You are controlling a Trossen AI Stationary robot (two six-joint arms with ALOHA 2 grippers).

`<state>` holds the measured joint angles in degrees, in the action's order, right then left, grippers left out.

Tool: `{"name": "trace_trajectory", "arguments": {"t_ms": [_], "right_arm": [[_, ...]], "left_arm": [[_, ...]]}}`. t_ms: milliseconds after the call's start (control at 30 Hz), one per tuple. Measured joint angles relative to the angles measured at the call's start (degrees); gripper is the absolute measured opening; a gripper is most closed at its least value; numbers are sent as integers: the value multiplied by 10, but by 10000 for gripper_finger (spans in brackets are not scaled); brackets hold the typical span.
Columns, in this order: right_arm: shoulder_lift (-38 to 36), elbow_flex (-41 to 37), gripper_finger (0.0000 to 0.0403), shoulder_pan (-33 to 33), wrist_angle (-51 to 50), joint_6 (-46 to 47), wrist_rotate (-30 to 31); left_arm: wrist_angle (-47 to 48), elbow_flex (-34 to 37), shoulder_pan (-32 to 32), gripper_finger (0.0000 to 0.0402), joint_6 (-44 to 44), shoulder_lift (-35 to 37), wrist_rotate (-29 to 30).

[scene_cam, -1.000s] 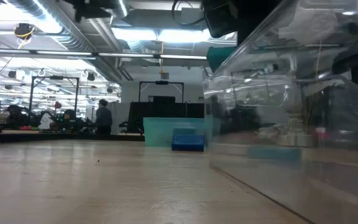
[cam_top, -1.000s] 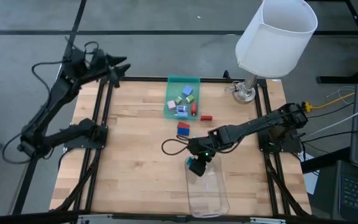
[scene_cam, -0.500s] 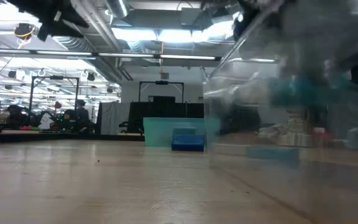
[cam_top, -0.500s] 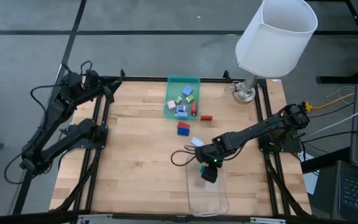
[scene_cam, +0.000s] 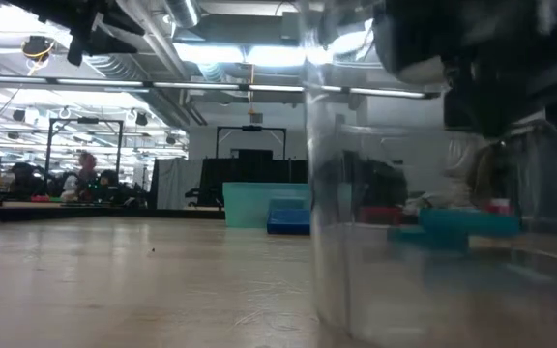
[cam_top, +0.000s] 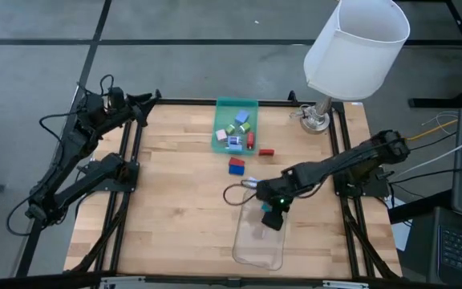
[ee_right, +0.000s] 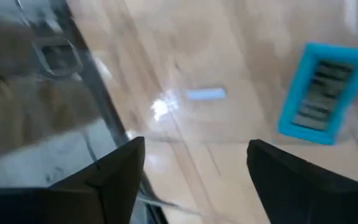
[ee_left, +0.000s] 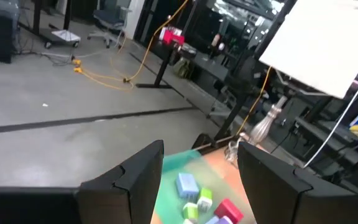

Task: Pick & Place Office items
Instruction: Put the top red digital timer into the transparent bin

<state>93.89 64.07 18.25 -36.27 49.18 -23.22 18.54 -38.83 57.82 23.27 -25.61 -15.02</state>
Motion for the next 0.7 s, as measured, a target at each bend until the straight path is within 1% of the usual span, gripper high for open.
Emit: {"name": "trace_trajectory", "arguments": {"t_ms": [100,233,300,367,433,500,600,700], "right_arm": [[-54,0,252,-7,6,34,28],[-132,23,222,-21,8,80,77],[-170,42,210,-35,12,93,114],[-201,62,202,-57,12,90,170],[-219,78,198,-86,6,53,226],[-221,90,197,-121,-32,-4,258],[-202,92,197,-181,-110,-88,276],[-166,92,196,-233,-143,-181,268]], "left_arm": [[-10,0,0,203,0,-1,0],[-8,0,0,203,-3,-4,1],[-9,0,0,203,-3,-7,1],[-9,0,0,203,-3,-12,1],[-12,0,0,203,-3,-18,1],[-20,0,0,203,-3,-25,1],[-44,0,0,203,-1,-35,1],[-64,0,0,203,0,-41,1]]}}
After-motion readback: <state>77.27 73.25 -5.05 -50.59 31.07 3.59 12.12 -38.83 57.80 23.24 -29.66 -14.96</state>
